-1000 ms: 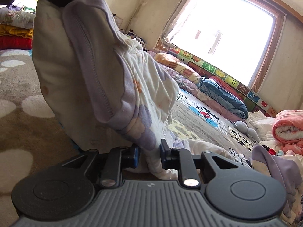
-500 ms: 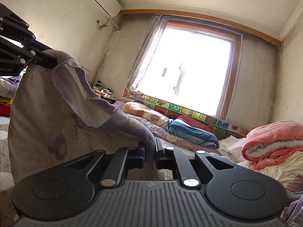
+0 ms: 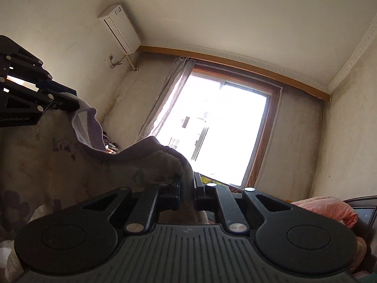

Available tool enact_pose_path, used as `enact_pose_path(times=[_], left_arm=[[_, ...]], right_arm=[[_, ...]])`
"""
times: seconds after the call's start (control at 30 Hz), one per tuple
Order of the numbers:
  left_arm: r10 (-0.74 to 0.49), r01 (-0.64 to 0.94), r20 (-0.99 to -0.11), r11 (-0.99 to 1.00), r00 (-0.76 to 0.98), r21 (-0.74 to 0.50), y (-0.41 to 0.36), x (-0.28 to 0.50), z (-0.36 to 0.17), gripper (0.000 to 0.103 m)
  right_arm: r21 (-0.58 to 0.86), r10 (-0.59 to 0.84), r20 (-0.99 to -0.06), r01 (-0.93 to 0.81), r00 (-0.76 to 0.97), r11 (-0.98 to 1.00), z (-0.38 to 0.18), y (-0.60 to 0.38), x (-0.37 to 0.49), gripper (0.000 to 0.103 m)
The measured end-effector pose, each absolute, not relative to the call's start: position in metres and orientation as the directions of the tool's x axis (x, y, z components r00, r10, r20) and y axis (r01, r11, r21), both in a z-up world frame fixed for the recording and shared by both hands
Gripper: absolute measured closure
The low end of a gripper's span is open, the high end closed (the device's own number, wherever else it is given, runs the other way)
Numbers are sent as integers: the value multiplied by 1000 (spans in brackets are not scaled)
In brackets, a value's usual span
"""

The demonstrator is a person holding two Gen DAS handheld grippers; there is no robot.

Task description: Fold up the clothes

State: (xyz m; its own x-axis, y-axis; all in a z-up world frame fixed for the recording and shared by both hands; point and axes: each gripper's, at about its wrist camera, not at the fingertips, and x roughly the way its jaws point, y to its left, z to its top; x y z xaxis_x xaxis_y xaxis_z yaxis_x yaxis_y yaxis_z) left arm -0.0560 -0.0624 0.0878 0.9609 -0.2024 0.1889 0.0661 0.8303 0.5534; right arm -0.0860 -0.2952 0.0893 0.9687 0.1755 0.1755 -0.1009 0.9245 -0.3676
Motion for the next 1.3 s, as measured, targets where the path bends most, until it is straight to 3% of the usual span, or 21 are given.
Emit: enact_pose_path(times=[0.47,0.87,1.13,1.2,1.3], left_arm=[[-152,188,-110,784,982,592,-61,71,-18,96],[-152,296,-293,782,944,549,-53,216,-64,96],[-150,337,-371,790,916,512,-67,294,-96,96],[-137,331,-382,795,914,508,-69,312,-100,103],[-118,338,-428,806,896,486,-68,343,-109,103]], right_arm=[[-330,195,-225,-263,955,907,-14,-272,13,92],[-390,167,-409,-337,897,857,-30,-244,160,92],[-358,159,-525,-386,836,850,-68,-251,240,92],[-345,158,-548,-394,822,852,-75,-253,261,92],[-290,174,-597,-413,783,863,-84,-257,291,92]])
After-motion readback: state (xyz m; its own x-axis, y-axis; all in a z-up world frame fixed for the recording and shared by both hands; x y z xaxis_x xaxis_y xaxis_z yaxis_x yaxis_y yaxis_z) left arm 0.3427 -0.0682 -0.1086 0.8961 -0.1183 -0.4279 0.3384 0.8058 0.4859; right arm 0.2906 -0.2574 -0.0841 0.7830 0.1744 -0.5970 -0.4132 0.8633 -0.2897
